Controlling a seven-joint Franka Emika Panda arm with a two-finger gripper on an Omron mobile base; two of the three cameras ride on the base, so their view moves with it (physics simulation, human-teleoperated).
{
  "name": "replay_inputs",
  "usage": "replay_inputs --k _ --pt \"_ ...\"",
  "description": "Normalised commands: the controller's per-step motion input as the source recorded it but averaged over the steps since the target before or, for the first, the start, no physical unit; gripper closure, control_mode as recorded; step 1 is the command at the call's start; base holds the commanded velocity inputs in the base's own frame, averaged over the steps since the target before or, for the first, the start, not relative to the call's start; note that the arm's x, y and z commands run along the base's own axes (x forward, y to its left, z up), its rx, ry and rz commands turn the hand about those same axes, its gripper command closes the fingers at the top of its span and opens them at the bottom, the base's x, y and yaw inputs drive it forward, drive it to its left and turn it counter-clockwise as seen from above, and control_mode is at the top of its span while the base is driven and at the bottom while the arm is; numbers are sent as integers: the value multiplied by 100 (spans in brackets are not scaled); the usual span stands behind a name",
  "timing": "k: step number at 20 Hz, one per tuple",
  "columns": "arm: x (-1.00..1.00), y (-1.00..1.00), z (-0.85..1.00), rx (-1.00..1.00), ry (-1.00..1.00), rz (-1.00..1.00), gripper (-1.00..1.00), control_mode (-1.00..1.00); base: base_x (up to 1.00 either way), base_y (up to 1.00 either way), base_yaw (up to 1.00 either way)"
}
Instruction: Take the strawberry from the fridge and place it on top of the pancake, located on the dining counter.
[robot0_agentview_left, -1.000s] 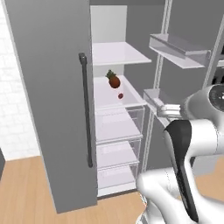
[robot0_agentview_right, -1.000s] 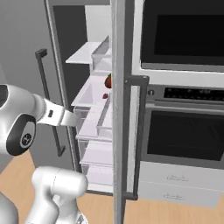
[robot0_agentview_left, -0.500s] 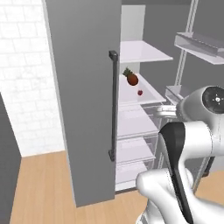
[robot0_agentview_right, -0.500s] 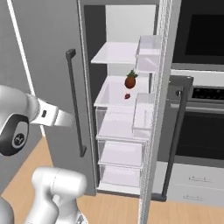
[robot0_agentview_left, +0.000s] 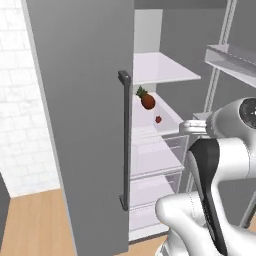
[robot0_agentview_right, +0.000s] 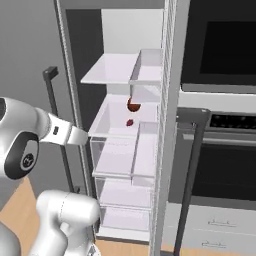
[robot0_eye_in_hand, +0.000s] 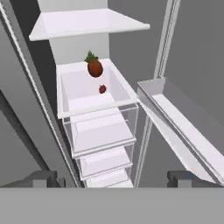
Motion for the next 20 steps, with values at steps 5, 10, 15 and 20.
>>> replay_inputs --k 5,10,15,20 --pt "0 0 0 0 0 0 -100 100 76 5 -10" --pt "0 0 0 0 0 0 -100 100 66 -20 -1" --pt "0 0 0 0 0 0 -100 100 64 -40 2" --pt "6 -42 -36 2 6 3 -100 -100 0 0 0"
